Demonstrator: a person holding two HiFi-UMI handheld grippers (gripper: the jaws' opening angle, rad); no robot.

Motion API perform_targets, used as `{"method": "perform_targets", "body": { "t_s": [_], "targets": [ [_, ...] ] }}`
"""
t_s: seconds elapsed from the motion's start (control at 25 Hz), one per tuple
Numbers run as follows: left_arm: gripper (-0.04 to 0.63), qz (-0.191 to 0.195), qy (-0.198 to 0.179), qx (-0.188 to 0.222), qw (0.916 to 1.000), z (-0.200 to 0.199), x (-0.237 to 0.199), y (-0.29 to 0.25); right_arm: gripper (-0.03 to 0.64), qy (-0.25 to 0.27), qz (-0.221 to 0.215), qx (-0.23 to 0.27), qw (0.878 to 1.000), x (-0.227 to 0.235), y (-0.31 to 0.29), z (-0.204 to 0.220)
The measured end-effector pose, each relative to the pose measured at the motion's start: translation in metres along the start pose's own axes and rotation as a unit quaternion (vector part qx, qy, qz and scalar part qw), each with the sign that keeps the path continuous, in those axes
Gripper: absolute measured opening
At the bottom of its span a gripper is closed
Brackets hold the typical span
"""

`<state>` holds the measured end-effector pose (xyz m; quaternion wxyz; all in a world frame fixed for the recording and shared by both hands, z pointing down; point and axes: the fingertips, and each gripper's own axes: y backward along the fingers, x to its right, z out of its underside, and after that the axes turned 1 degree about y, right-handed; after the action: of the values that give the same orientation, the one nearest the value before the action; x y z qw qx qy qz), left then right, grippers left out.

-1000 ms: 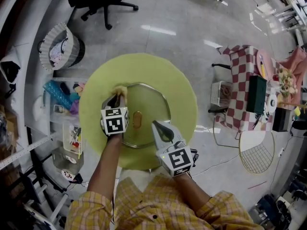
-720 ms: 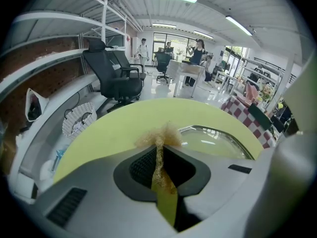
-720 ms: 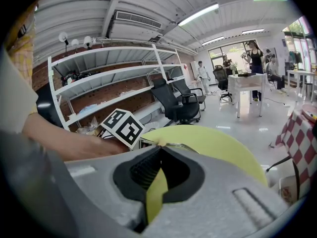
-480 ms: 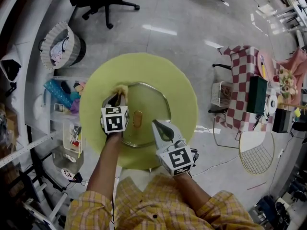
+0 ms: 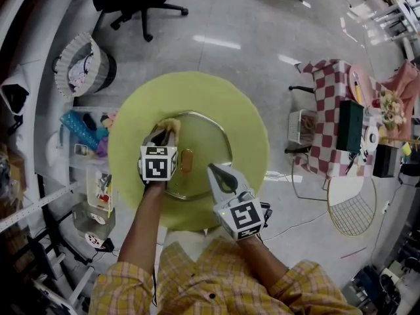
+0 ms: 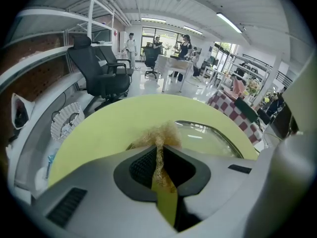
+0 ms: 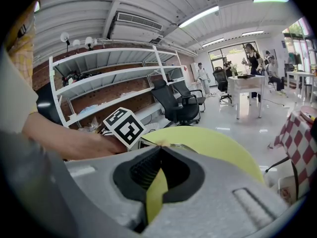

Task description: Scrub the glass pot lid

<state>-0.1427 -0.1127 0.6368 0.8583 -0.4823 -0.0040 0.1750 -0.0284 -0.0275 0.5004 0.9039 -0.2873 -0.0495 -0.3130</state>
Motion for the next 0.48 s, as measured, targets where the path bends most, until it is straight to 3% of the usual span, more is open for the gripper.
{"method": "perform_targets", "body": {
  "t_s": [0.28,0.48],
  "targets": [
    [0.038,0.069,-0.046,-0.019,0.9964,0.009,0.03,0.004,-0.003,0.002,-0.002,0.007,1.0,-0.005,0.007,0.001],
    [0.038,0.094,-0.046,-0.032,0.994,0.014,0.038,0.006,-0.002,0.002,-0.002,0.009,1.0,-0.01,0.012,0.002]
  ]
}}
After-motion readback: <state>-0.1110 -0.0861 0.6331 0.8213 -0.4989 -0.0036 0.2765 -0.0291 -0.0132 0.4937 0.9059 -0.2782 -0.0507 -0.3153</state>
